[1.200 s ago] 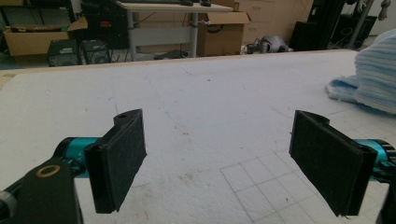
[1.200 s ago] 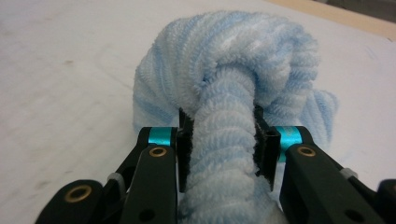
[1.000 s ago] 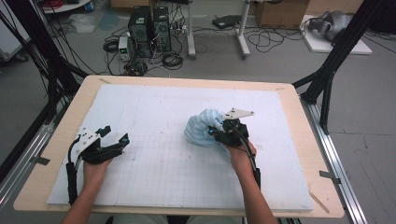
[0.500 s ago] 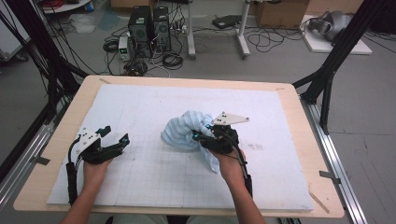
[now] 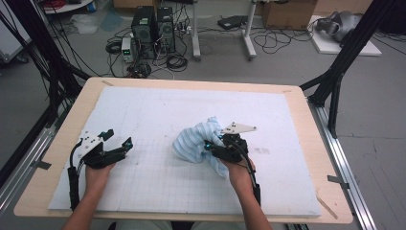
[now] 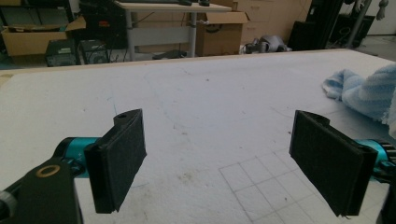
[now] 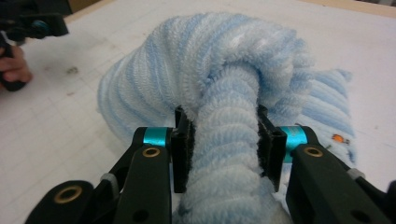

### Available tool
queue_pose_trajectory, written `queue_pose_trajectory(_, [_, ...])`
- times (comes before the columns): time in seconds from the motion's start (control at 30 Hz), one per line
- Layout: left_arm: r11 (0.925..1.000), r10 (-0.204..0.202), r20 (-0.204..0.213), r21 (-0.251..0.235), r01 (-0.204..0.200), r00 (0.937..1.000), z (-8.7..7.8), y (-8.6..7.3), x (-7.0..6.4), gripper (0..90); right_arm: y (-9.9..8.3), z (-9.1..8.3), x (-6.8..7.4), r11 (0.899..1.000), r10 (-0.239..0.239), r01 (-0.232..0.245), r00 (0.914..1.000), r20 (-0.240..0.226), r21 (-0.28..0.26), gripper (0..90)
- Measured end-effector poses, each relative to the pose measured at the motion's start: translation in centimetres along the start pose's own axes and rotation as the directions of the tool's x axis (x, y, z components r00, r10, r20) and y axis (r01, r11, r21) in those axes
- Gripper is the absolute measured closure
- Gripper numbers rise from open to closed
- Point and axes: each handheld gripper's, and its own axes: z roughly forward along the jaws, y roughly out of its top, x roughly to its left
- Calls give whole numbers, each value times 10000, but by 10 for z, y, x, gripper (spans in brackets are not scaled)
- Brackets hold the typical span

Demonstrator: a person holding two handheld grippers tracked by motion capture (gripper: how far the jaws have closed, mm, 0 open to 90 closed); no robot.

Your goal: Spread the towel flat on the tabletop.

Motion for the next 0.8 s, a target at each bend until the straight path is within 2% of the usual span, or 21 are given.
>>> queue_pose_trajectory(0.03, [10000,9,-6,7,-9,10000,0,0,0,187,0,0,-2,10000,2,-1,10000,78,-34,616])
queue_pose_trajectory(0.07, [10000,28,-16,4,-28,10000,0,0,0,187,0,0,-5,10000,-82,83,9993,356,-30,549])
queue_pose_trajectory(0.1, [10000,32,-9,20,-32,10000,0,0,0,187,0,0,-5,10000,-82,83,9993,356,-30,549])
queue_pose_trajectory(0.17, [10000,30,-3,24,-30,10000,0,0,0,187,-1,-2,-9,10000,-72,75,9981,604,-46,447])
queue_pose_trajectory(0.23, [10000,34,4,26,-34,10000,0,0,0,187,-1,-7,-16,9997,90,-67,9942,1076,-214,358])
queue_pose_trajectory(0.3, [10000,25,2,3,-25,10000,0,0,0,187,-2,-12,-21,9993,176,-134,9921,1241,-349,342])
queue_pose_trajectory(0.33, [10000,32,9,12,-32,10000,0,0,0,187,-2,-15,-23,9994,57,-8,9898,1420,-350,333])
queue_pose_trajectory(0.47, [10000,42,4,0,-42,10000,0,0,-1,187,-1,-24,-26,9982,-140,232,9868,1611,-553,325])
queue_pose_trajectory(0.5, [10000,49,4,2,-49,10000,0,0,-1,187,0,-27,-26,9968,-308,415,9882,1498,-689,331])
queue_pose_trajectory(0.53, [10000,51,1,1,-51,10000,0,0,-1,187,4,-29,-22,9917,-814,901,9922,949,-915,377])
queue_pose_trajectory(0.57, [10000,44,-1,1,-44,10000,0,0,-1,187,4,-29,-22,9917,-814,901,9922,949,-915,377])
queue_pose_trajectory(0.6, [10000,43,-4,4,-43,10000,0,0,0,187,9,-28,-14,9830,-1590,1647,9847,716,-818,405])
queue_pose_trajectory(0.63, [10000,40,-4,0,-40,10000,0,0,0,187,9,-28,-14,9830,-1590,1647,9847,716,-818,405])
queue_pose_trajectory(0.67, [10000,42,7,18,-42,10000,0,0,0,187,11,-26,-9,9760,-1994,2029,9787,496,-793,424])
queue_pose_trajectory(0.73, [10000,32,-2,5,-32,10000,0,0,0,187,15,-20,0,9560,-2848,2861,9581,294,-654,456])
queue_pose_trajectory(0.8, [10000,32,-2,11,-32,10000,0,0,0,187,18,-10,8,9414,-3361,3364,9417,162,-248,470])
